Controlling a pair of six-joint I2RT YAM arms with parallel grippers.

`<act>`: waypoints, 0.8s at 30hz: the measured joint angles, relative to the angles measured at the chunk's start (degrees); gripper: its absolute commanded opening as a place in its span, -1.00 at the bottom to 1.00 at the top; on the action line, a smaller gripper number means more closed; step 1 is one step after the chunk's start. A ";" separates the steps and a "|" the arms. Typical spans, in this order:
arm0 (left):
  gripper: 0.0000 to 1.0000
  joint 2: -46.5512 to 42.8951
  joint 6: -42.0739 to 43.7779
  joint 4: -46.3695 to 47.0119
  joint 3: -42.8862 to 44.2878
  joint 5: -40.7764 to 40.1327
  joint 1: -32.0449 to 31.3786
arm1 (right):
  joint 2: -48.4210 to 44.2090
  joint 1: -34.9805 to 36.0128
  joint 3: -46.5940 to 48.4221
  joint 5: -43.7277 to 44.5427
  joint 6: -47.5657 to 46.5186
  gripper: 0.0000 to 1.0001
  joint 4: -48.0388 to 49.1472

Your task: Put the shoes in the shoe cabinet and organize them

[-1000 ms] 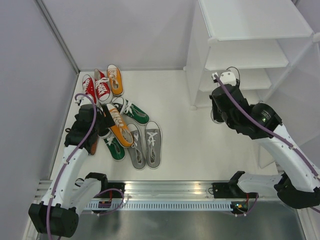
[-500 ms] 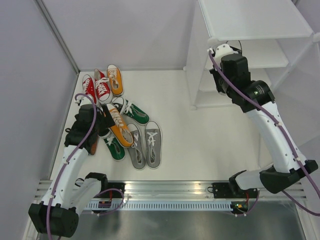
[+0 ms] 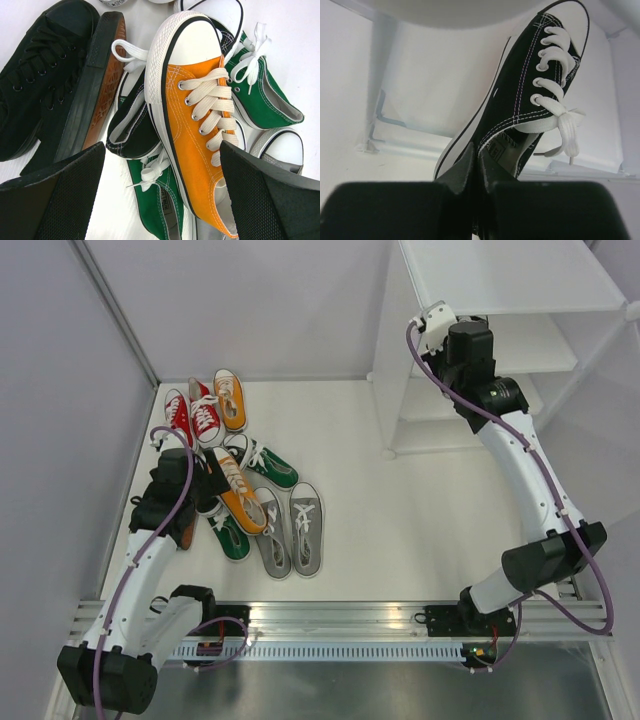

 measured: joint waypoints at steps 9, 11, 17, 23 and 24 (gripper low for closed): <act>0.96 0.20 0.02 0.00 0.00 0.02 0.00 | 1.11 -0.96 0.00 4.35 -0.68 0.16 10.19; 0.96 0.24 0.00 0.00 0.00 0.02 0.00 | 1.18 -0.98 0.00 5.27 0.31 0.28 10.51; 0.96 0.31 0.02 0.00 0.00 0.09 0.00 | -1.46 -0.98 -2.14 6.25 6.93 0.83 10.82; 0.96 0.52 0.02 0.00 0.00 0.20 0.00 | -9.79 -0.98 -8.04 6.99 19.45 0.96 10.23; 0.96 0.52 0.02 0.00 0.00 0.20 0.00 | -11.08 -0.96 -9.03 7.52 21.64 0.96 10.10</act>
